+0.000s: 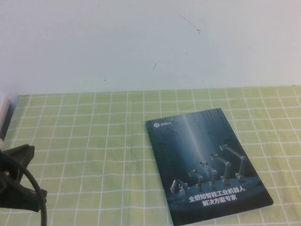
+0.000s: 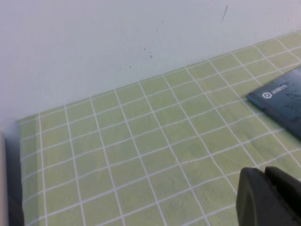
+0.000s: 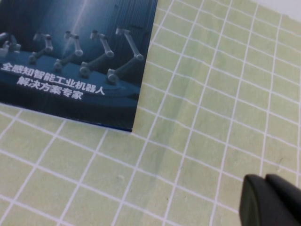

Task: Close book
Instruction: 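Close the open booklet and leave it lying on the table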

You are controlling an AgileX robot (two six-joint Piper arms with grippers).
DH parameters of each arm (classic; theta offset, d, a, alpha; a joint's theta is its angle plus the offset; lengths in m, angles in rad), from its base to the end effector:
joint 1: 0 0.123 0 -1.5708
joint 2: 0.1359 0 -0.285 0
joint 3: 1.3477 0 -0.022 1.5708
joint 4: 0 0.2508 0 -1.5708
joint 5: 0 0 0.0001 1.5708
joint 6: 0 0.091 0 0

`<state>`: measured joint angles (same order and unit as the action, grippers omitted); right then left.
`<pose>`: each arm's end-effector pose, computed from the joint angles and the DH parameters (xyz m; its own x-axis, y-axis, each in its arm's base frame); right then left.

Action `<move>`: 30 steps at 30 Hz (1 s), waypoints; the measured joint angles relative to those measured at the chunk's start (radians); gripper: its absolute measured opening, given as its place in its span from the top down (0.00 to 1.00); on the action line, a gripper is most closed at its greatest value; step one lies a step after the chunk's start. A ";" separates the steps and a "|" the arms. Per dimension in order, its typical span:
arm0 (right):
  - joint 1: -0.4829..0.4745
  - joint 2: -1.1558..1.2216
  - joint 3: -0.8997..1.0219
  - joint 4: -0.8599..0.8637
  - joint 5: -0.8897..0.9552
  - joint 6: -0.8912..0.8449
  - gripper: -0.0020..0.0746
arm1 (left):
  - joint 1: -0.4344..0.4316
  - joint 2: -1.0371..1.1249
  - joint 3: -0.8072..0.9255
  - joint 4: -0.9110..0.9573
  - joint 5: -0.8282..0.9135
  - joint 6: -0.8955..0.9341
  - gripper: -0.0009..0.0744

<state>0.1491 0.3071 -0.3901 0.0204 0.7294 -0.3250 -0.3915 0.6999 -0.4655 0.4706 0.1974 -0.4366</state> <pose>0.0622 0.0106 0.2610 -0.4508 -0.3760 -0.8096 -0.3122 0.9161 -0.2516 0.1382 -0.0482 0.2905 -0.2859 0.1462 -0.9470 0.3097 0.9494 0.0530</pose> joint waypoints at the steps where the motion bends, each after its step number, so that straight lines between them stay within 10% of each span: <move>1: 0.000 0.000 0.000 0.000 0.000 0.000 0.98 | 0.000 0.000 0.000 0.000 0.000 -0.001 0.99; 19: 0.000 0.000 0.000 0.008 0.000 0.000 0.98 | 0.011 -0.055 0.021 0.007 0.023 0.001 0.99; 30: 0.000 0.000 0.000 0.014 0.002 0.000 0.98 | 0.245 -0.453 0.240 -0.419 -0.037 0.437 0.99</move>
<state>0.1491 0.3071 -0.3901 0.0345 0.7314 -0.3245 -0.1468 0.2472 -0.2258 0.0519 0.1601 0.0000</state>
